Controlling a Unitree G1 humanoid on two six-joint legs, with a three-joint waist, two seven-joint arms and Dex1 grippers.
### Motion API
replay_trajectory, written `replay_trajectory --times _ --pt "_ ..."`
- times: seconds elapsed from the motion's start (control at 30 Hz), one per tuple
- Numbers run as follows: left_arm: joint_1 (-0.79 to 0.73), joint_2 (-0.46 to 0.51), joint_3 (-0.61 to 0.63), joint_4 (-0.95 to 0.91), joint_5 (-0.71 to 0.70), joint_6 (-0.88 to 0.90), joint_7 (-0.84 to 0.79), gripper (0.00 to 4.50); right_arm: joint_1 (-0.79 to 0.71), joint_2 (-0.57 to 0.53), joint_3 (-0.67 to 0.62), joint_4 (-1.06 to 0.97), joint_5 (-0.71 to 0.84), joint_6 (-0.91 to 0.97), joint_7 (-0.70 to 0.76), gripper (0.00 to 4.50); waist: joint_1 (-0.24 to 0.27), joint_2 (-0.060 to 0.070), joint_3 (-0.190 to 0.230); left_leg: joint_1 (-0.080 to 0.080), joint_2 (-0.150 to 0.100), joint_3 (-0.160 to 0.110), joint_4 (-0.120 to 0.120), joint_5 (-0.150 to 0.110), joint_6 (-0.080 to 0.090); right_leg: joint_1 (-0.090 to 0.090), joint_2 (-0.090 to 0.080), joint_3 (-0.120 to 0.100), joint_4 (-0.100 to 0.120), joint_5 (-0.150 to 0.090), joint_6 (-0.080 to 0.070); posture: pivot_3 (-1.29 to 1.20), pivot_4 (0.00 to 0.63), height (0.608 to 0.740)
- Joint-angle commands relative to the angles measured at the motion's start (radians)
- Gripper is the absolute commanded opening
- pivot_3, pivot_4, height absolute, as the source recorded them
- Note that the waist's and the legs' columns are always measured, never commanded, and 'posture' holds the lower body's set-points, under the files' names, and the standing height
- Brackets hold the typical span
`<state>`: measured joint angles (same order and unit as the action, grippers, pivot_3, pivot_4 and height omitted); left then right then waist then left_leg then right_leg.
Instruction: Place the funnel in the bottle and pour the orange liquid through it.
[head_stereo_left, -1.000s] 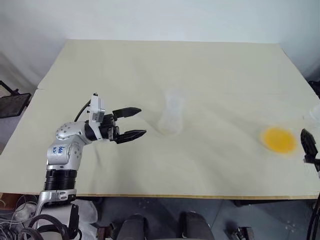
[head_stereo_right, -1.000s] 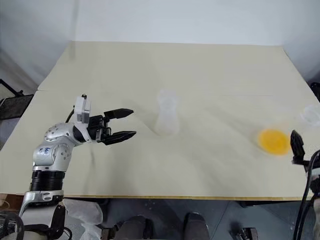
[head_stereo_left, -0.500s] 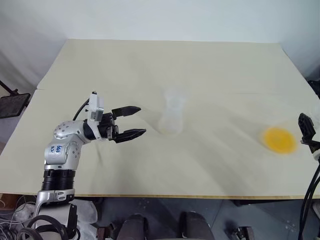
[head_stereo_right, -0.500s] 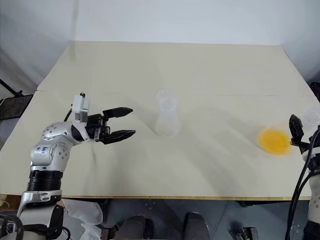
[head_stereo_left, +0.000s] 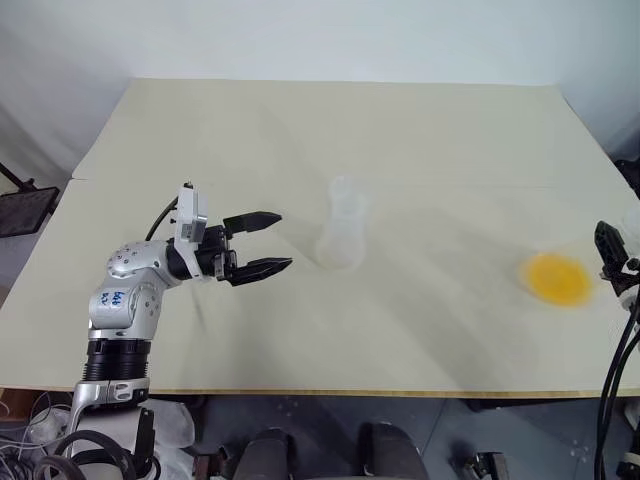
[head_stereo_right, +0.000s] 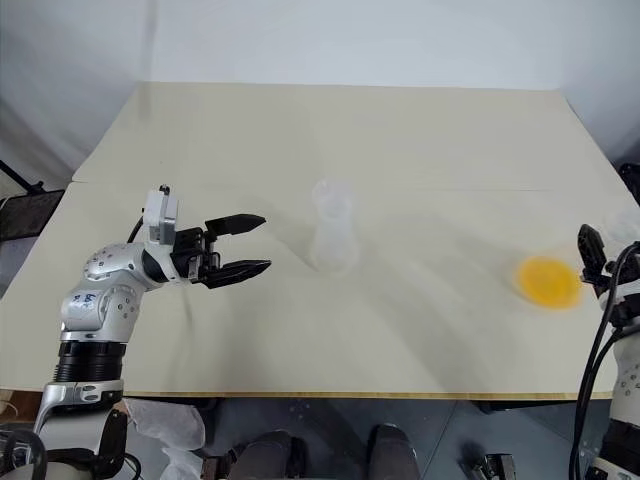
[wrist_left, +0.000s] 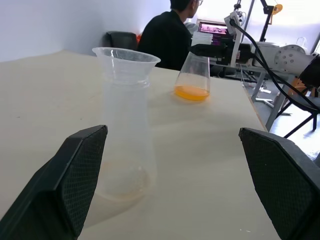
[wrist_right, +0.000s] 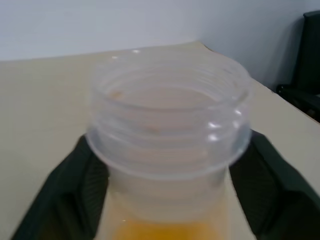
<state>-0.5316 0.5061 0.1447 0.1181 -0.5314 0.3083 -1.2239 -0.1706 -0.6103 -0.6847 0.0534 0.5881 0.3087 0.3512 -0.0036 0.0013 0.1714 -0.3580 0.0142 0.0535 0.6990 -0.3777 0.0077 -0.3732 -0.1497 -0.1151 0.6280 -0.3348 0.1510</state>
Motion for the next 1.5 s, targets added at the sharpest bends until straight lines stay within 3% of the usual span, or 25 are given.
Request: replay_trajectory --times 0.03,0.27,0.53,0.7,0.93,1.17,1.5 --pt "0.004 0.005 0.01 -0.028 -0.022 -0.02 0.002 4.5 -0.01 -0.019 -0.014 -0.011 0.0 -0.024 0.014 2.47 0.001 0.0 0.0 0.0 0.0 0.0 0.0 0.0 0.0 0.0 0.0 0.0 0.0 0.0 0.0 0.0 0.15 0.74" --pt "0.003 0.007 0.012 -0.023 -0.022 -0.024 0.002 4.5 -0.086 -0.015 0.012 -0.065 0.013 -0.007 -0.011 2.47 0.0 0.001 0.0 0.0 0.0 0.0 0.0 0.0 0.0 0.0 0.0 0.0 0.0 0.0 0.0 0.0 0.15 0.74" --pt "0.001 0.006 0.01 -0.011 -0.017 -0.033 0.004 4.5 -0.236 -0.114 0.288 -0.295 -0.119 0.231 -0.107 2.47 -0.018 0.002 0.001 0.0 0.001 0.0 0.0 0.0 0.0 -0.002 0.0 0.0 0.0 0.0 0.0 0.0 0.15 0.74" --pt "0.026 -0.001 0.018 -0.019 -0.017 -0.043 0.029 4.5 -0.356 -0.121 0.52 -0.359 -0.272 0.138 -0.03 2.47 -0.022 0.002 0.001 -0.002 0.0 -0.001 0.0 0.0 0.0 -0.002 0.0 -0.001 0.0 0.0 0.0 0.0 0.15 0.74" --pt "0.066 -0.021 0.019 -0.055 -0.021 -0.053 0.077 4.5 -0.472 -0.088 0.709 -0.3 -0.44 0.056 0.024 2.47 -0.023 0.002 0.001 -0.007 -0.001 -0.005 0.002 0.0 0.0 -0.003 -0.001 -0.005 -0.001 0.0 0.0 0.0 0.15 0.74" --pt "0.087 -0.046 0.012 -0.09 -0.02 -0.06 0.123 4.5 -0.54 -0.047 0.844 -0.217 -0.64 -0.099 0.026 2.47 -0.026 0.002 0.001 -0.009 -0.001 -0.008 0.002 0.0 0.0 -0.004 -0.001 -0.008 -0.001 0.0 0.0 0.0 0.15 0.74" --pt "0.089 -0.076 0.009 -0.1 -0.008 -0.097 0.177 4.5 -0.582 -0.023 0.918 -0.159 -0.862 -0.255 0.025 2.47 -0.026 0.002 0.001 -0.01 -0.001 -0.011 0.002 0.0 0.0 -0.004 -0.001 -0.01 -0.001 0.0 0.0 0.0 0.15 0.74"
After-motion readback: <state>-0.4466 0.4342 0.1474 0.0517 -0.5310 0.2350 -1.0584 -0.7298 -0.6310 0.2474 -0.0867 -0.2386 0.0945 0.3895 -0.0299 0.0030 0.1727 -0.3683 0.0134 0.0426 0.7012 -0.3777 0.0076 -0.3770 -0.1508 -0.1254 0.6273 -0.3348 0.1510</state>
